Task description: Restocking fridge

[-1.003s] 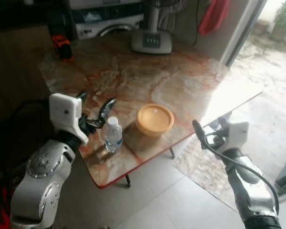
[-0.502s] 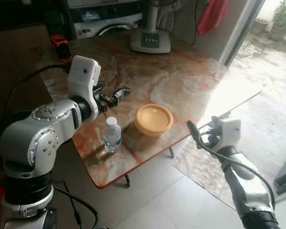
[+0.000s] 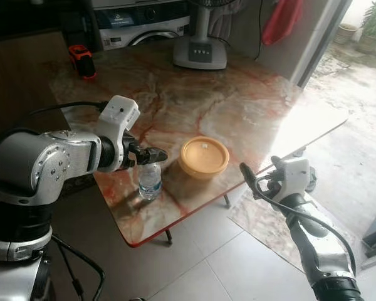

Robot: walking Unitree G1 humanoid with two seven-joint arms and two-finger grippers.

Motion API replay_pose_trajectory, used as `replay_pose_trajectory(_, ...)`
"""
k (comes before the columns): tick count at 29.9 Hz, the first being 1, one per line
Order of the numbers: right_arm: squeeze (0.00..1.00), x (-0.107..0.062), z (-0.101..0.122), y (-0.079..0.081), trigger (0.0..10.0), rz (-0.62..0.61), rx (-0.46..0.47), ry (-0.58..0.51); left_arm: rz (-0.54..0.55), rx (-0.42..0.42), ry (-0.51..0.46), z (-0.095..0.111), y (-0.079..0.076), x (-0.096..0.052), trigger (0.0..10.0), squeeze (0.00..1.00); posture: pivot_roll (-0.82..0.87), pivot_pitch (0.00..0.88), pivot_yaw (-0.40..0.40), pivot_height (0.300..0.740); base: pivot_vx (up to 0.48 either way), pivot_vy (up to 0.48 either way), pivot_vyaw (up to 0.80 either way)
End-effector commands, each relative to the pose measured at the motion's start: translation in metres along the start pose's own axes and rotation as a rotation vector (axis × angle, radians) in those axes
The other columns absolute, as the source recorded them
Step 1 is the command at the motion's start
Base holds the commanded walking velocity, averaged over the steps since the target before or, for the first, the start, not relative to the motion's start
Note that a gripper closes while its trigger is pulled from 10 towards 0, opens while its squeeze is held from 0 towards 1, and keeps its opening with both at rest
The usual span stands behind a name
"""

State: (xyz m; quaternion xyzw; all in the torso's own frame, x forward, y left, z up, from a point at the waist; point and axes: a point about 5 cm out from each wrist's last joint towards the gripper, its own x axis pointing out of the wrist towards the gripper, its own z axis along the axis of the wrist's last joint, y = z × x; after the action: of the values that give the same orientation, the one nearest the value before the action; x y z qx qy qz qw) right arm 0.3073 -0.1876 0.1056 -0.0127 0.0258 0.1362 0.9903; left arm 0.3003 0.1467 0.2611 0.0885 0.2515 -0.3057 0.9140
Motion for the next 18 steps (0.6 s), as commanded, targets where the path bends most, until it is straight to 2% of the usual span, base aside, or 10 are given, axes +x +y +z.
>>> replay_pose_trajectory(1,0.0,0.0005,0.0013,-0.003,10.0,0.002,-0.007,0.007,-0.014,0.021,0.043,-0.0002,-0.0004,0.001,10.0,0.0,0.14,0.102,-0.086,0.74,0.0,0.0,0.0)
replay_pose_trajectory(4,0.0,0.0002,0.0007,-0.0042,10.0,0.002,-0.013,0.013,-0.052,0.044,0.052,-0.0013,-0.0039,0.0012,10.0,0.0,0.14,0.102,-0.089,0.74,0.0,0.0,0.0)
replay_pose_trajectory(10,0.0,0.0012,0.0024,-0.0051,10.0,0.004,-0.014,0.009,-0.048,0.085,0.087,-0.0029,-0.0035,0.0043,10.0,0.0,0.14,0.109,-0.092,0.74,0.0,0.0,0.0)
replay_pose_trajectory(18,0.0,-0.0001,-0.0024,-0.0033,10.0,0.005,-0.009,0.018,-0.054,0.136,0.075,0.0015,-0.0045,0.0068,10.0,0.0,0.14,0.105,-0.089,0.74,0.0,0.0,0.0)
